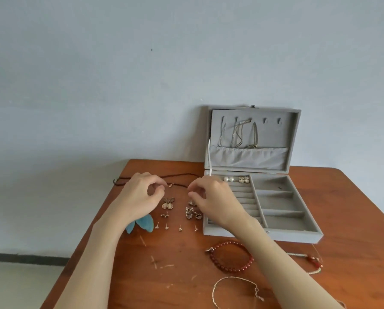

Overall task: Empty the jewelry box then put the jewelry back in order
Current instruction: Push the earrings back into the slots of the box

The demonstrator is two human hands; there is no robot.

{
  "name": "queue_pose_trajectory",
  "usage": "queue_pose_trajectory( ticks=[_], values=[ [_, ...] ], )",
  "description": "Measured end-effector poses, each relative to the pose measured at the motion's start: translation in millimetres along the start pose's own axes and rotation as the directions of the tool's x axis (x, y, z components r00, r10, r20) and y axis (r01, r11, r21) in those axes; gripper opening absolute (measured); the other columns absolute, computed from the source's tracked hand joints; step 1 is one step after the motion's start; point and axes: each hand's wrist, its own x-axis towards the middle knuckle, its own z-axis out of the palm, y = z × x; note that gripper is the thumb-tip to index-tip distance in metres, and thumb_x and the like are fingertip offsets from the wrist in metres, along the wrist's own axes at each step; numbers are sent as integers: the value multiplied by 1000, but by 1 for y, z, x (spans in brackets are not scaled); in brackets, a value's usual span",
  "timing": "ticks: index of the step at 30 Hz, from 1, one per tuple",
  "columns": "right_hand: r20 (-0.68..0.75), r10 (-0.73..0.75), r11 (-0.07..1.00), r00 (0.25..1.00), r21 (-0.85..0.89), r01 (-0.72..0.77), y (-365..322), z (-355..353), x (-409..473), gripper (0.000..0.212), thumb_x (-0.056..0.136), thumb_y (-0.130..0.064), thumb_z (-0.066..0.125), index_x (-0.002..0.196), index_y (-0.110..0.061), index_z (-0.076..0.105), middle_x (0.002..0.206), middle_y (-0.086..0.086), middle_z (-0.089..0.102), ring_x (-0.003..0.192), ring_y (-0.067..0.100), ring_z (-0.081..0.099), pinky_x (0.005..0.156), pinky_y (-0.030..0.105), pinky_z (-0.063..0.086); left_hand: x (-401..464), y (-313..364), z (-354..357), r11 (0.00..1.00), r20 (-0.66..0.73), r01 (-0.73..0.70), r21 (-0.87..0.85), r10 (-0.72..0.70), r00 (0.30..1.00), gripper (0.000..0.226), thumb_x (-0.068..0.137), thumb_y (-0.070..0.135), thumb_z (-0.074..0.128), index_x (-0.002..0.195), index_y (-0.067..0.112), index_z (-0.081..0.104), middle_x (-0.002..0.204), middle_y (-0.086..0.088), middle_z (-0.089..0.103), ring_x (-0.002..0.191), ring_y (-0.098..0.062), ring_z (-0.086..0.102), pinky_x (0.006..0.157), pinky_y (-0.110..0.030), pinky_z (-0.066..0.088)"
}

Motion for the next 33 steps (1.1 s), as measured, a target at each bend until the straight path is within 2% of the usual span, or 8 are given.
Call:
queue_pose_trajectory(
  ticks=[3, 9, 15, 20, 23, 26, 30, 33],
  values=[
    [3, -7, 983, 1000, -182, 7, -5, 15, 9, 19, 90, -25, 52, 101, -23, 67, 104, -3, 62, 105, 17, 48, 90, 33, 24, 1, -8, -2, 999, 7, 19, 28, -20, 1000, 17, 90, 23, 50, 99, 31, 62, 95, 14, 54, 94, -4, 43, 77, -21, 31],
    [73, -19, 941, 997, -336, 43, -18, 35, 22, 24, 90, -32, 51, 108, -27, 65, 111, -2, 61, 110, 21, 44, 90, 35, 18, 1, -12, 2, 998, 33, 7, 59, -9, 999, 16, 88, 24, 58, 102, 28, 65, 92, 12, 52, 90, -6, 44, 77, -21, 34],
    [84, -15, 941, 996, -336, 42, -20, 37, 24, 20, 88, -27, 53, 101, -27, 68, 108, -1, 62, 108, 21, 44, 89, 36, 21, 4, -9, 7, 996, 91, 4, 91, -12, 996, 12, 83, 27, 65, 94, 27, 67, 93, 10, 53, 98, -12, 43, 88, -32, 40],
    [71, -40, 947, 997, -317, 61, -17, 37, 24, 17, 88, -28, 55, 96, -23, 69, 103, -2, 63, 106, 19, 45, 88, 33, 21, 4, -8, 9, 998, 85, 10, 62, -16, 996, 13, 81, 24, 67, 73, 32, 60, 83, 15, 50, 90, -11, 45, 81, -30, 40],
    [53, -53, 967, 997, -248, 65, -16, 31, 20, 15, 87, -27, 56, 92, -21, 69, 99, -3, 63, 103, 17, 46, 86, 30, 22, 3, -7, 8, 999, 52, 16, 29, -18, 999, 12, 84, 26, 63, 77, 34, 59, 86, 13, 51, 78, -2, 48, 68, -20, 38],
    [22, -31, 999, 999, -30, 32, -16, 12, 12, 9, 84, -18, 61, 84, -15, 69, 89, 0, 67, 93, 17, 54, 84, 27, 39, 2, 3, 6, 996, -7, -36, -79, 36, 999, 12, 85, 22, 63, 79, 33, 60, 84, 15, 62, 78, 3, 55, 62, -9, 39],
    [-5, 37, 986, 999, 162, -36, -8, -25, 0, 8, 80, -10, 64, 77, -17, 66, 76, -5, 67, 77, 8, 60, 70, 7, 43, -2, 26, 7, 979, -78, -116, -168, 105, 991, 15, 83, 20, 65, 79, 35, 63, 79, 20, 64, 81, 10, 56, 66, -1, 39],
    [-10, 91, 975, 996, 203, -87, 4, -50, -7, 15, 80, -10, 65, 74, -23, 63, 73, -12, 63, 76, 5, 60, 68, 6, 43, -1, 47, 14, 953, -104, -164, -254, 142, 984, 16, 83, 18, 65, 81, 34, 66, 83, 17, 65, 82, 5, 58, 70, -4, 40]
  ],
)
